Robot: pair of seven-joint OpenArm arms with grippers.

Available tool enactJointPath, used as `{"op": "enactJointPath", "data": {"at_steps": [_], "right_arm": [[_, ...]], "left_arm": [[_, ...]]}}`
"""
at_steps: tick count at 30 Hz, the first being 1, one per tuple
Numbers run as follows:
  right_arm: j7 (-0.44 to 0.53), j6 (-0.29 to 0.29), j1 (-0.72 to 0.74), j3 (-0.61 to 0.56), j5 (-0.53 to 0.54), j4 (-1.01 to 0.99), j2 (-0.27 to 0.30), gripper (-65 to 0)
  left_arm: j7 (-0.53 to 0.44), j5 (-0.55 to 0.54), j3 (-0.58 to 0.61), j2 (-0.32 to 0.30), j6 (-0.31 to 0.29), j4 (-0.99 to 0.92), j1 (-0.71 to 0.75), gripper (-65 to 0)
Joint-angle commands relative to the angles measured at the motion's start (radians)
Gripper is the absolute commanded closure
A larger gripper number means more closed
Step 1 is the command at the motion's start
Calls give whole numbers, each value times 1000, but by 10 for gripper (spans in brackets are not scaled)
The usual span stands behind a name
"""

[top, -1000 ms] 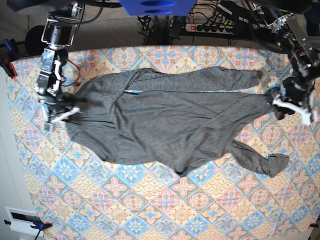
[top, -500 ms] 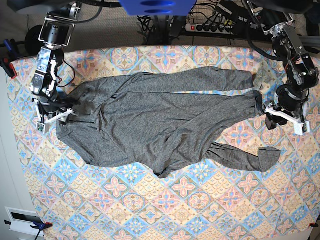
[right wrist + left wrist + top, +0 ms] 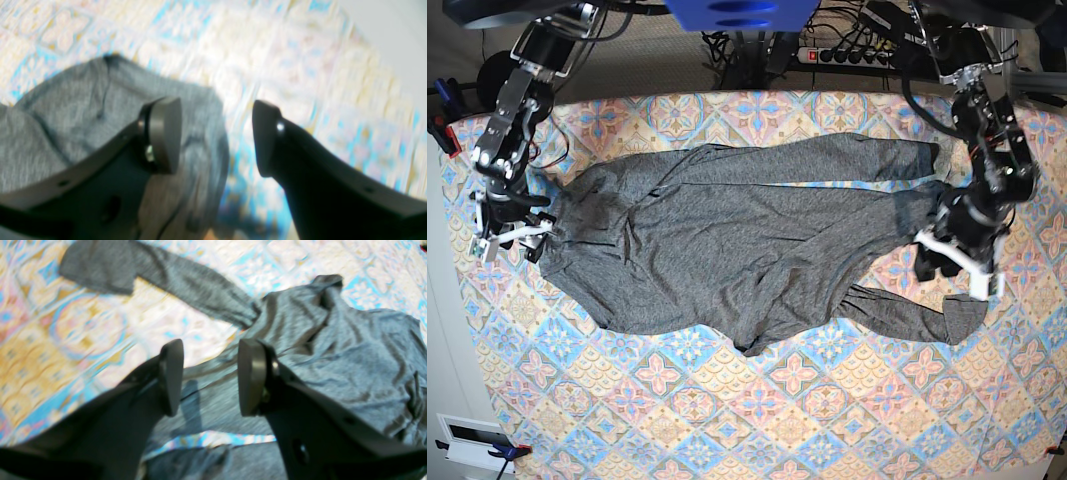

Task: Layout the t-shirt on the table in an organized manner, then fold the t-shirt properly
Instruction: 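Release with the left gripper and reach it to the shirt's center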

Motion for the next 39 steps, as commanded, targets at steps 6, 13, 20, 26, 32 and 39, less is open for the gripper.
{"op": "enactJointPath", "data": {"at_steps": [6, 13, 20, 26, 32, 39], "right_arm": [[33, 9, -44, -25, 10, 85, -73, -328], [37, 9, -81, -138, 10, 83, -77, -328], [39, 9, -89, -152, 10, 79, -79, -328], [34, 9, -89, -154, 10, 86, -79, -328], [36, 9, -89, -154, 34, 86, -79, -328], [37, 9, -89, -154, 113, 86, -79, -328]], "left_arm": [[-26, 235, 317, 138, 113, -115, -254, -248], [-148, 445, 428, 340, 113, -604, -504, -248], [-397, 633, 423, 417, 113, -1058, -653, -248], [-580, 643, 420, 424, 115, -1379, -748, -248], [-692, 642, 420, 424, 156, -1465, -773, -248], [-827, 642, 420, 435, 193, -1465, -751, -246]]}}
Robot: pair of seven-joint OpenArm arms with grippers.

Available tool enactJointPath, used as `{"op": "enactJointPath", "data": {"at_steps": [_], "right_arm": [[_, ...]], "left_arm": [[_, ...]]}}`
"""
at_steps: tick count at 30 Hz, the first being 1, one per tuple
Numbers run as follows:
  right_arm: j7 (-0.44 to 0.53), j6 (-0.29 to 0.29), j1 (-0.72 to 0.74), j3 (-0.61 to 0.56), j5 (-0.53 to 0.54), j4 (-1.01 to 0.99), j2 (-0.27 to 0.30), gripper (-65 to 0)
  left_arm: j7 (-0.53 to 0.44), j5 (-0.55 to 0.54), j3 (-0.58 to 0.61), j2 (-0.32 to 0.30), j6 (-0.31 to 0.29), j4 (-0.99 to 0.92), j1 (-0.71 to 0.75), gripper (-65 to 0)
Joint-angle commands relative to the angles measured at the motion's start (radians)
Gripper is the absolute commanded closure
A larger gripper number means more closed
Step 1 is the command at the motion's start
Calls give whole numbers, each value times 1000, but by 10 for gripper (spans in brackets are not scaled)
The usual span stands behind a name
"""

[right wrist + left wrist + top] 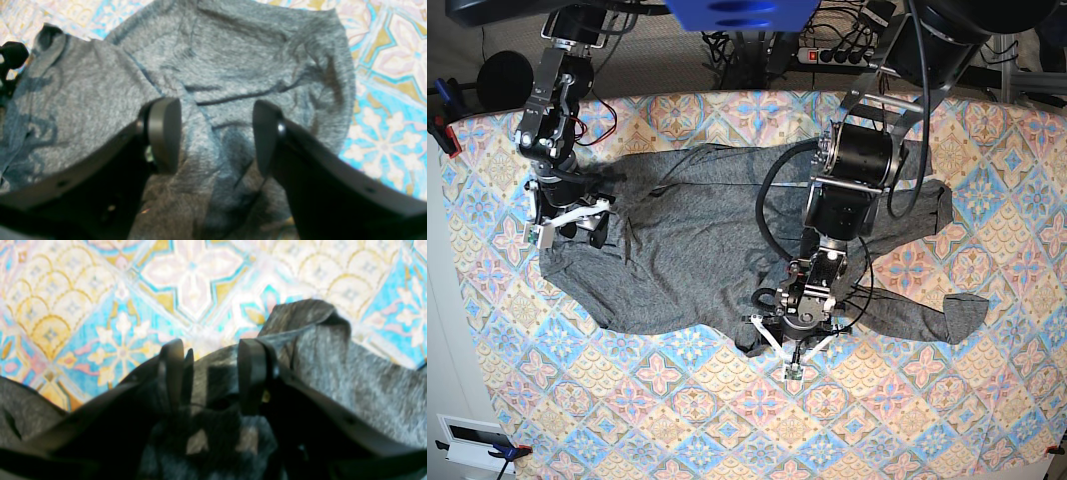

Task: Layout the t-shirt on the table in an organized manner, then fold the t-shirt properly
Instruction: 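Release with the left gripper and reach it to the shirt's center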

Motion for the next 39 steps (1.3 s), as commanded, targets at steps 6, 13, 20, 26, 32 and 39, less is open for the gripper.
{"op": "enactJointPath", "data": {"at_steps": [6, 13, 20, 26, 32, 39], "right_arm": [[25, 5, 12, 2, 8, 22, 10, -328], [23, 5, 10, 2, 8, 22, 10, -328], [23, 5, -5, 2, 10, 22, 10, -328], [26, 6, -5, 0, 10, 22, 10, -328], [28, 6, -11, 0, 10, 22, 10, -328], [28, 6, -11, 0, 10, 22, 7, -328]], "left_arm": [[-87, 2, -2, 10, 2, 14, -4, -248], [-96, 2, 6, 10, -4, 14, -4, -421], [-96, 5, 8, 10, -21, 14, -4, -479], [-212, 8, 8, 10, -21, 14, 2, -466], [-247, 12, 9, 10, -21, 14, 9, -466], [-248, 2, 198, 10, -19, 1, 16, -466]]}}
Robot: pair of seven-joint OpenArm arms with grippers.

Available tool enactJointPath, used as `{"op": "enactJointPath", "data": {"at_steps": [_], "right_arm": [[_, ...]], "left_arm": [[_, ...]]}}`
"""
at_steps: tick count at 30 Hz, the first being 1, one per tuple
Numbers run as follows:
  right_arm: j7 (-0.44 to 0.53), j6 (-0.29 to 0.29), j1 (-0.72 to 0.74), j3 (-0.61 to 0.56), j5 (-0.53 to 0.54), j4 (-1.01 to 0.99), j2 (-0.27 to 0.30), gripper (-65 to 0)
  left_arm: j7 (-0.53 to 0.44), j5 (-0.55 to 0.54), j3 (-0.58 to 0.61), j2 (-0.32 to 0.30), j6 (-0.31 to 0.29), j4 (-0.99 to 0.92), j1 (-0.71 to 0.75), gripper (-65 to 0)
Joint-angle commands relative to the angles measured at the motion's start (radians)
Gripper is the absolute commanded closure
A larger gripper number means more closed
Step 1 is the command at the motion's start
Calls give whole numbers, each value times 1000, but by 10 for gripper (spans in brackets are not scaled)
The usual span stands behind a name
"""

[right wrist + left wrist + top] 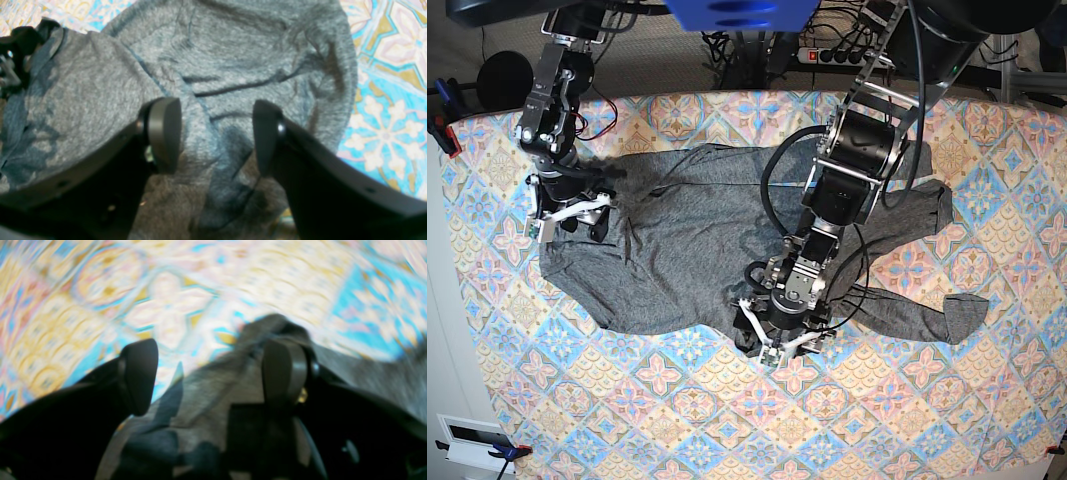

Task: Layout the t-shirt on the table in an organized manner, then fold the t-shirt properly
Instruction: 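Release with the left gripper and reach it to the shirt's center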

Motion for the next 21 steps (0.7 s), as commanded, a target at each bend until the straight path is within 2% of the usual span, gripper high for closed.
{"op": "enactJointPath", "data": {"at_steps": [1, 2, 6, 10, 12, 15, 20, 21], "right_arm": [[24, 6, 11, 0, 8, 21, 0, -328], [24, 6, 11, 0, 8, 21, 0, -328], [24, 8, 9, 0, 8, 21, -2, -334], [24, 8, -5, 0, 8, 21, -2, -338], [24, 8, -5, 0, 8, 21, -2, -338], [24, 8, -5, 0, 8, 21, -2, -338], [24, 8, -11, 0, 8, 21, -2, -338], [24, 8, -12, 0, 8, 21, -2, -338]], "left_arm": [[-24, 2, 20, 7, 7, -15, -32, -466], [-32, 2, 29, 7, 7, -44, -38, -466], [-182, 10, 34, 7, 13, -181, -42, -466], [-212, 8, 34, -8, 13, -225, -41, -464], [-212, 11, 35, -11, 13, -225, -41, -437], [-213, 4, 35, -31, 13, -223, -38, -327], [-264, 0, 30, -57, 15, -223, -33, -34], [-267, 0, 30, -63, 15, -223, -33, 0]]}}
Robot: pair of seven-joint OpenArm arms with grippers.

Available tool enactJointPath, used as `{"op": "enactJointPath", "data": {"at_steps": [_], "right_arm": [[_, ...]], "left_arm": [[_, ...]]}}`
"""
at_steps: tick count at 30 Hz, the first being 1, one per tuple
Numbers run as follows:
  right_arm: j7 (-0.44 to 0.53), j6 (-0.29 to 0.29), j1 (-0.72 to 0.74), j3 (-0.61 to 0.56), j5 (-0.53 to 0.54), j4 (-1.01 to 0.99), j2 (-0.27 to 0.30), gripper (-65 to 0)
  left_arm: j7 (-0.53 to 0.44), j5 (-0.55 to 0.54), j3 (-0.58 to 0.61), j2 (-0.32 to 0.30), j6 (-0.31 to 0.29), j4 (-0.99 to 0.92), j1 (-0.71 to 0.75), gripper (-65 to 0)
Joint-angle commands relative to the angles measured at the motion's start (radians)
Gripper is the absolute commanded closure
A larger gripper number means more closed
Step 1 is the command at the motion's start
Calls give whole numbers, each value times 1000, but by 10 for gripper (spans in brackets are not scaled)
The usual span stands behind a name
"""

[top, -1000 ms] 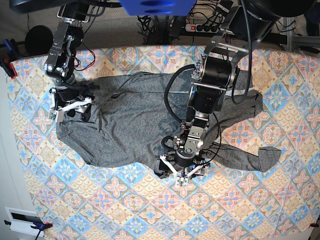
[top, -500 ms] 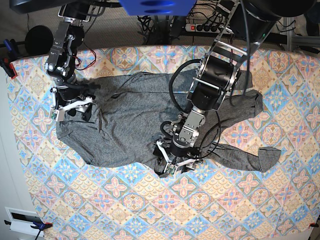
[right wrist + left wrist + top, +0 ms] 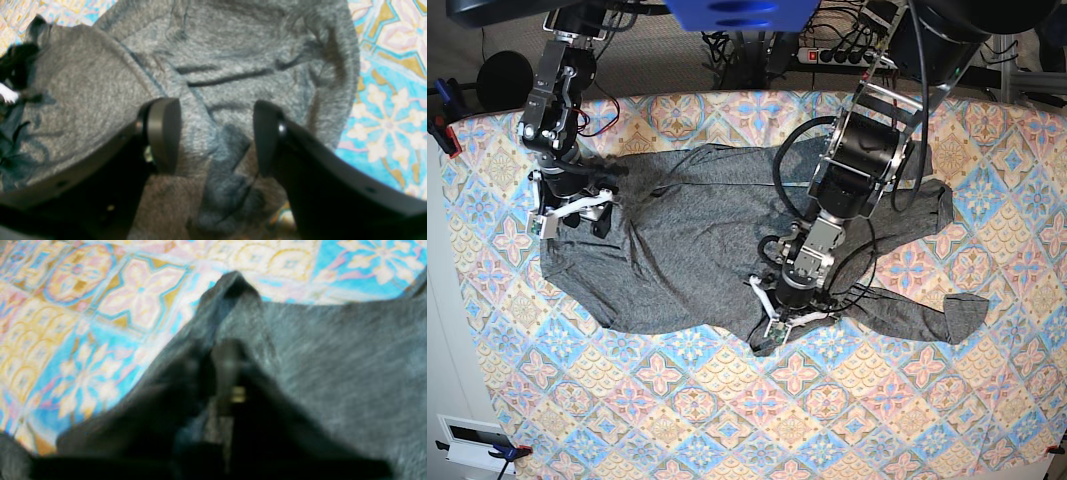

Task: Layout the t-shirt on the table in an organized manner, then fold the t-shirt properly
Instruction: 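Release with the left gripper and reach it to the shirt's center, then grasp the shirt body with both grippers at its middle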

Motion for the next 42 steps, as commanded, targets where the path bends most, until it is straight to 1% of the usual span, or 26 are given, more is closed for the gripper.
{"op": "enactJointPath", "data": {"at_steps": [1, 4, 5, 10, 13, 16, 18, 20, 22, 25, 32, 33, 36, 38, 40, 42], "right_arm": [[21, 8, 4, 3, 8, 21, 6, -338], [21, 8, 4, 3, 8, 39, 9, -338], [21, 8, 3, 3, 8, 59, 9, -337], [14, 8, -31, 3, 6, 183, 7, -336], [14, 8, -35, -8, 8, 206, 6, -336], [15, 8, -28, -77, 8, 196, 6, -336], [17, 8, -23, -146, 5, 163, 6, -336], [14, 8, 60, -196, 3, 131, 9, -336], [14, 8, 175, -229, 3, 65, 9, -337], [15, 8, 337, -238, 8, -77, 9, -337], [14, 8, 492, -241, 5, -378, 12, -326], [14, 8, 518, -242, 3, -429, 12, -310], [24, 8, 569, -242, 0, -585, 14, -230], [58, 8, 584, -242, 0, -667, 17, -186], [103, 8, 595, -244, 0, -720, 44, -164], [119, 8, 595, -259, 0, -759, 61, -163]], "left_arm": [[21, 0, -2, -15, 16, 5, -25, 0], [16, -18, -2, -21, 16, 6, -7, -12], [16, -30, -2, -27, 16, 15, -1, 0], [24, -125, -2, -90, 16, 138, 73, 0], [24, -162, -2, -116, 16, 178, 111, 0], [24, -176, -2, -136, 16, 181, 131, 0], [24, -176, -2, -145, 16, 181, 139, 0], [24, -176, -2, -145, 16, 181, 145, 0], [24, -176, -2, -145, 16, 180, 148, 0], [24, -176, -1, -147, 16, 183, 168, 0], [24, -176, -1, -148, 16, 181, 188, 0], [24, -176, -1, -151, 16, 181, 189, 0], [24, -176, -1, -170, 16, 181, 191, 0], [24, -176, -1, -170, 16, 181, 192, 0], [24, -176, -1, -174, 16, 181, 192, 0], [24, -176, -1, -177, 16, 178, 192, 0]]}}
